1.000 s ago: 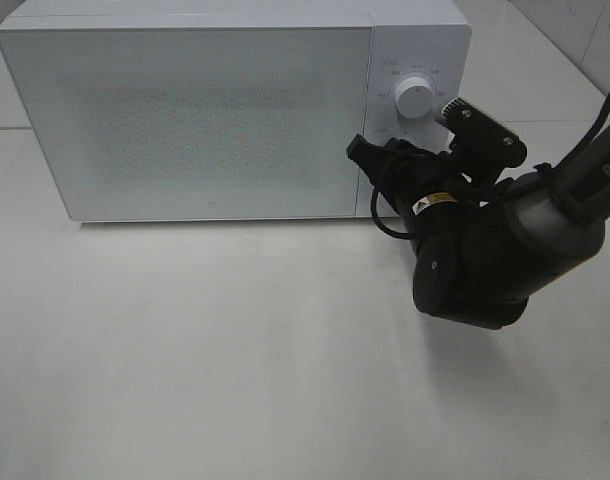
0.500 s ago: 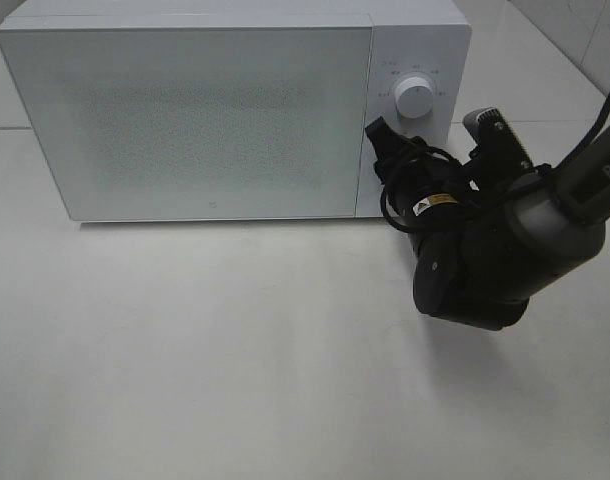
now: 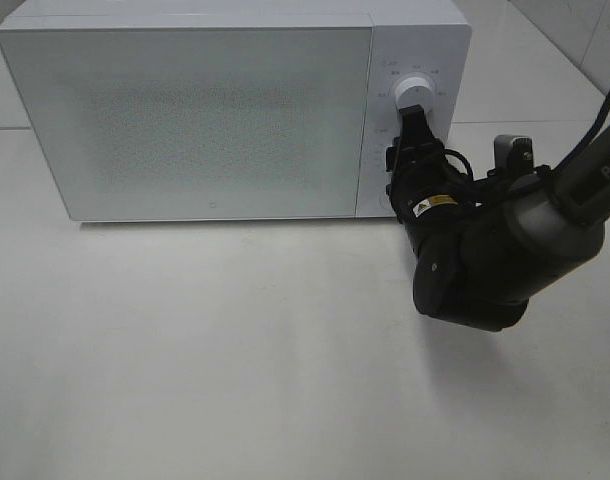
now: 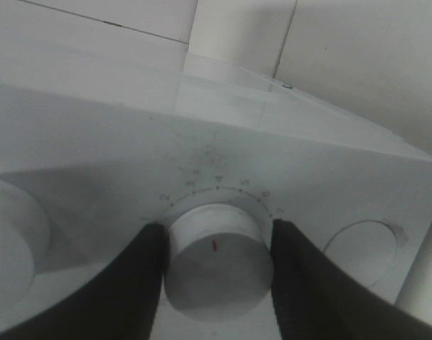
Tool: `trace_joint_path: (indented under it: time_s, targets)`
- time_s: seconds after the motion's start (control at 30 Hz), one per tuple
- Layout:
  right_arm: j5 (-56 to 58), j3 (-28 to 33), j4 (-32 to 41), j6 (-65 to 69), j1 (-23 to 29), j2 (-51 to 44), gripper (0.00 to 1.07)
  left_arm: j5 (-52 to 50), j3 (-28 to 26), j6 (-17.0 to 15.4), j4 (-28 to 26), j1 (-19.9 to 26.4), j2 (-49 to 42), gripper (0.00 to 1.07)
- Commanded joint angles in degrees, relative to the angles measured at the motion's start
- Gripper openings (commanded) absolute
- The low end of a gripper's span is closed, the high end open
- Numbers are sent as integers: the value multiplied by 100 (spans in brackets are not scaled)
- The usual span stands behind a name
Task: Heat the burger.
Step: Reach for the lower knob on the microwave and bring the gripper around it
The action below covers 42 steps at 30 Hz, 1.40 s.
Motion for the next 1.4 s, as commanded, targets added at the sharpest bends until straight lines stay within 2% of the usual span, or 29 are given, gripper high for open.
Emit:
trace_joint_path:
  time_s: [0.03,0.43,1.07,1.4]
  targets:
    - [-52,-69,-57,607,-17,-17,12,-86,23,-17,-52,0,-120,100]
    - [-86,-69,149,2492,-17,-17,12,-86,23,-17,-52,0,-120,100]
    - [-92,-69,138,2303,-17,-17,15,-86,23,-17,-52,0,-120,100]
    - [-103,-69,401,1948,-17,-17,36,-86,23,-17,-52,0,-120,100]
